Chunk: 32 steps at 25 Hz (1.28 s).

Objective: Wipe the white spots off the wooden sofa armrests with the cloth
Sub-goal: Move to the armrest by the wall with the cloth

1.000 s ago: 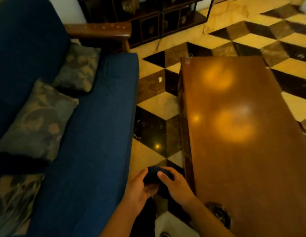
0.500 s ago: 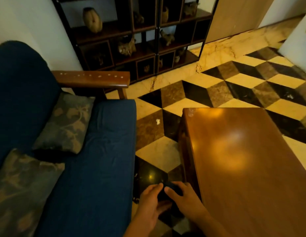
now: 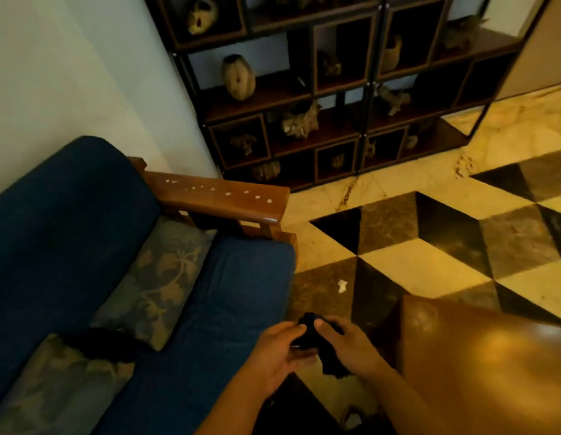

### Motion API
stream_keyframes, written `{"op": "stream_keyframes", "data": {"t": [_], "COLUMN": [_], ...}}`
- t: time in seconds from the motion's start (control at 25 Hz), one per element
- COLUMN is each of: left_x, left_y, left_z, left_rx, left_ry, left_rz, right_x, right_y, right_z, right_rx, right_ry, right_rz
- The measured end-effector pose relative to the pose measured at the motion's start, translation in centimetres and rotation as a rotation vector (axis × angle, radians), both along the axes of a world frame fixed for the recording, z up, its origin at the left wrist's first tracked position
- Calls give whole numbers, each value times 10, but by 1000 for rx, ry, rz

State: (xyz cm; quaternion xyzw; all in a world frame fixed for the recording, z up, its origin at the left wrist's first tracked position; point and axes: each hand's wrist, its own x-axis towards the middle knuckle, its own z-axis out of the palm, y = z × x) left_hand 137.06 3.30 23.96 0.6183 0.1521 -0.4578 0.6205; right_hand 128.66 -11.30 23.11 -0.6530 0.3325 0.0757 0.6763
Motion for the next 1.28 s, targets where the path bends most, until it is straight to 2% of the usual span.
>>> {"op": "stream_keyframes", "data": {"t": [0.12,0.32,0.52,0.76,0.88,0.96,1.12,1.2,1.28], "left_x": [63,177,320,462,515,551,628,666,708], "left_y": [-43,-108,-168,-151,-115,-90,-45,-29,-15], "left_z": [2,-31,-62,-55,-54,-58,-70,-80,-104], "left_rx": [1,-36,-102,-116,-107,-46,117,270,521], "left_ry": [-38,-3,90,170,104,79,-5,-9,-42], "left_rz": [64,208,346,693,894,1008,1165,1215,1212], "right_x": [73,196,345,527,616,677,811,874,939], "right_y": [-59,-130,-187,-187,-161,-134,-69,-38,-3], "right_z": [7,-6,1,10,-12,-32,-77,-105,-140], "right_rx": [13,-9,-40,146,33,-73,-153,-180,-234], "right_ry": [1,87,170,181,176,135,20,-64,-158], "right_rz": [71,-52,47,246,413,535,745,851,981]}}
